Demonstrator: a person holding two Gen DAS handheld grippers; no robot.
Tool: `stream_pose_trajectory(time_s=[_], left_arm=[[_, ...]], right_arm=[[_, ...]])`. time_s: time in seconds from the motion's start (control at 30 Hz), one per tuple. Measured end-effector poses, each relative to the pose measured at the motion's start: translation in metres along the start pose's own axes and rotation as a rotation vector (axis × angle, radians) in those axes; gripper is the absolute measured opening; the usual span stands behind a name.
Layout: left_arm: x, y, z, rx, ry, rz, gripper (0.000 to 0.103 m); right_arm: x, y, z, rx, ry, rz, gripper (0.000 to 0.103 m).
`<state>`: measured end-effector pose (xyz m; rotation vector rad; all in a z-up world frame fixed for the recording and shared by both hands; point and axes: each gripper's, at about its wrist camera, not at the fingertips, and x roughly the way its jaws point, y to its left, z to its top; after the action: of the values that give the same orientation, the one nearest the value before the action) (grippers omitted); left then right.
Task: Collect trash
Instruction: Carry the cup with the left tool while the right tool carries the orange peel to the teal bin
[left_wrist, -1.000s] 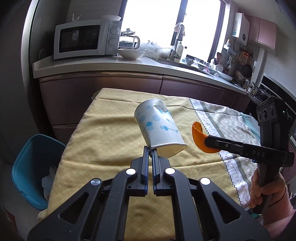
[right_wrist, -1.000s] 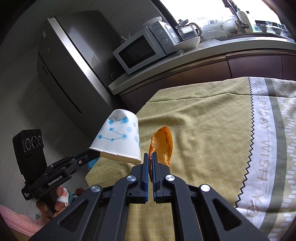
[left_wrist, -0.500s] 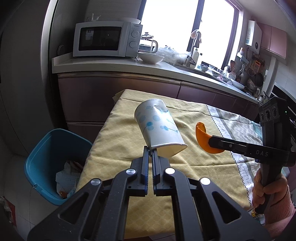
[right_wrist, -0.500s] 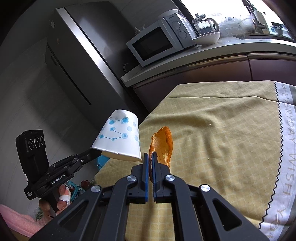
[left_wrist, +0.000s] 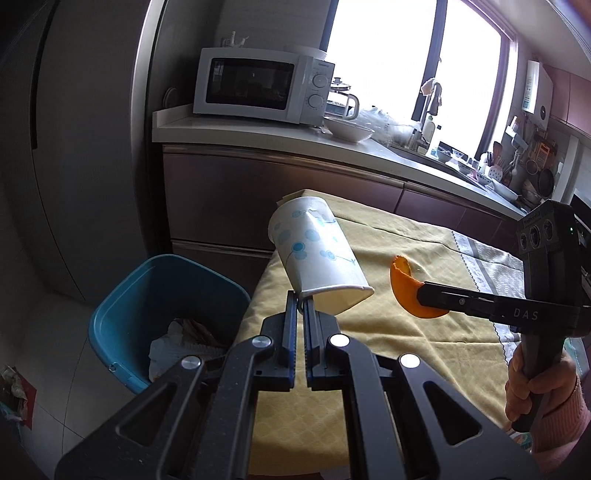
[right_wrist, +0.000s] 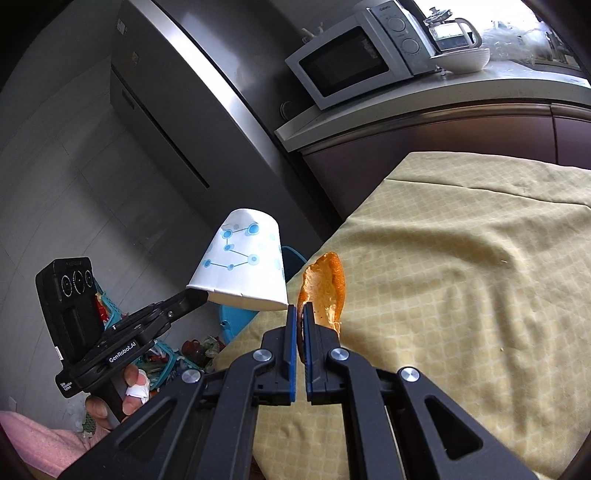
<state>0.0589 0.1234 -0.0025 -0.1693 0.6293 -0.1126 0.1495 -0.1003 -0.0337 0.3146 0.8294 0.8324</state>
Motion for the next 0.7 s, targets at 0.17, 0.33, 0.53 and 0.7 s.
stream_pose_trajectory(time_s=[0.17, 0.33, 0.53, 0.7], left_arm=[[-0.004, 0.024, 0.003, -0.033, -0.011, 0.044, 0.004], [-0.007, 0.047, 0.006, -0.060, -0.020, 0.087, 0.004], [-0.008, 0.075, 0.008, -0.096, -0.029, 0.136, 0.004], [-0.004, 0.099, 0.007, -0.125, -0.022, 0.181, 0.004]], right_arm=[[0.023, 0.012, 0.009, -0.018, 0.034, 0.039, 0.003], [0.046, 0.025, 0.020, -0.045, 0.067, 0.066, 0.003], [0.072, 0.039, 0.030, -0.068, 0.101, 0.090, 0.003], [0.096, 0.050, 0.039, -0.087, 0.129, 0.097, 0.003]])
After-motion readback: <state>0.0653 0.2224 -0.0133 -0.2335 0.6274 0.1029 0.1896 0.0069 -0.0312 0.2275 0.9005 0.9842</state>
